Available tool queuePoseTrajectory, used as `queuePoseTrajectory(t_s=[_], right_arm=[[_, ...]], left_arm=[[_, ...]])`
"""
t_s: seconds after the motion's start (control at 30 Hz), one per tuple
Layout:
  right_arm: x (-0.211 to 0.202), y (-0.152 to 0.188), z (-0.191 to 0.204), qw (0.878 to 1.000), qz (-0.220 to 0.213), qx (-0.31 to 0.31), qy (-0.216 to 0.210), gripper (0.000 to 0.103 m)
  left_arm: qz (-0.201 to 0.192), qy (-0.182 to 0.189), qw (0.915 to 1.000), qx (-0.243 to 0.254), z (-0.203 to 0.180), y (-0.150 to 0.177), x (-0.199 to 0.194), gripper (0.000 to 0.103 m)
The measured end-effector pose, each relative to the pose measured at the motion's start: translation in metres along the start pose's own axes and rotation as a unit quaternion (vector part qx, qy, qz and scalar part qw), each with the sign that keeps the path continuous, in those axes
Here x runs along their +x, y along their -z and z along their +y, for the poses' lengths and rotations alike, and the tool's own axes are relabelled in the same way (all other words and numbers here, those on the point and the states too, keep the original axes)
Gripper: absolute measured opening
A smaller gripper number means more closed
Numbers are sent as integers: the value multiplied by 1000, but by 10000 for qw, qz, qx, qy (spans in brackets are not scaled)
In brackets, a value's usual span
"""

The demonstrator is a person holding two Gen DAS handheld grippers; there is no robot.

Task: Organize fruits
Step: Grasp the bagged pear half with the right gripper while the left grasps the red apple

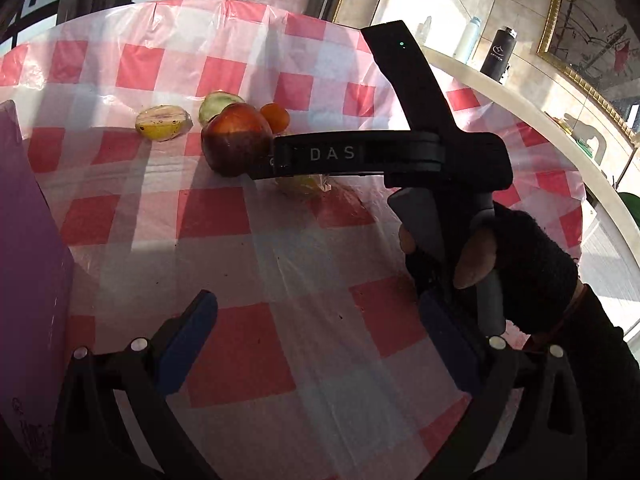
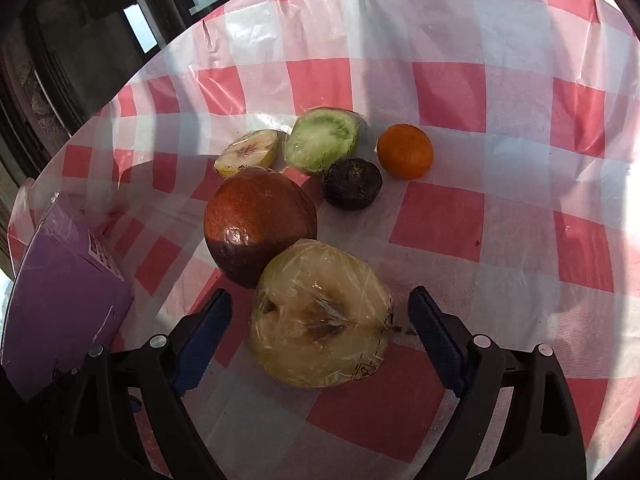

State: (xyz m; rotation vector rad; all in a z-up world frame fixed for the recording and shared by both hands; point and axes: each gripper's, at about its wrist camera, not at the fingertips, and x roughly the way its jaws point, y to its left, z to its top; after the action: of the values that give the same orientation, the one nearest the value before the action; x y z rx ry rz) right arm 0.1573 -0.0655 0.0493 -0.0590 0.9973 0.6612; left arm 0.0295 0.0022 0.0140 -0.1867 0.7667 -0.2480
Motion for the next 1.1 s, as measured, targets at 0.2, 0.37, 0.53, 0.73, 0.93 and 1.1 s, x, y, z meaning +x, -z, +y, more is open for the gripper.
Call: queuePoseTrajectory(t_s=[0.2,0.37,0.53,0.73,0.93,1.1], right_arm=[[13,-7,16,9981,209,-537,212,87],[13,4,31,9897,204,-1041,966,62],[-12,30,25,9876,-23,-869,1308,61],[-72,68,-10,9844,-834,432,1490,61],[-116,94,-51,9581,-1916,1821,1100,61],[-113,91,-53,9613,-1895,1828,818,61]], left_arm=[[8,-35,10000,-59,1,-1,0,101],[22,-52,9999,-92,4,-2,2,101],[-20,-54,9998,-170,8,-2,0,101],[-21,-105,9997,-199,8,-2,0,101],[-102,-293,9989,-342,12,-3,-3,101],[-136,-555,9953,-776,22,-21,8,101]])
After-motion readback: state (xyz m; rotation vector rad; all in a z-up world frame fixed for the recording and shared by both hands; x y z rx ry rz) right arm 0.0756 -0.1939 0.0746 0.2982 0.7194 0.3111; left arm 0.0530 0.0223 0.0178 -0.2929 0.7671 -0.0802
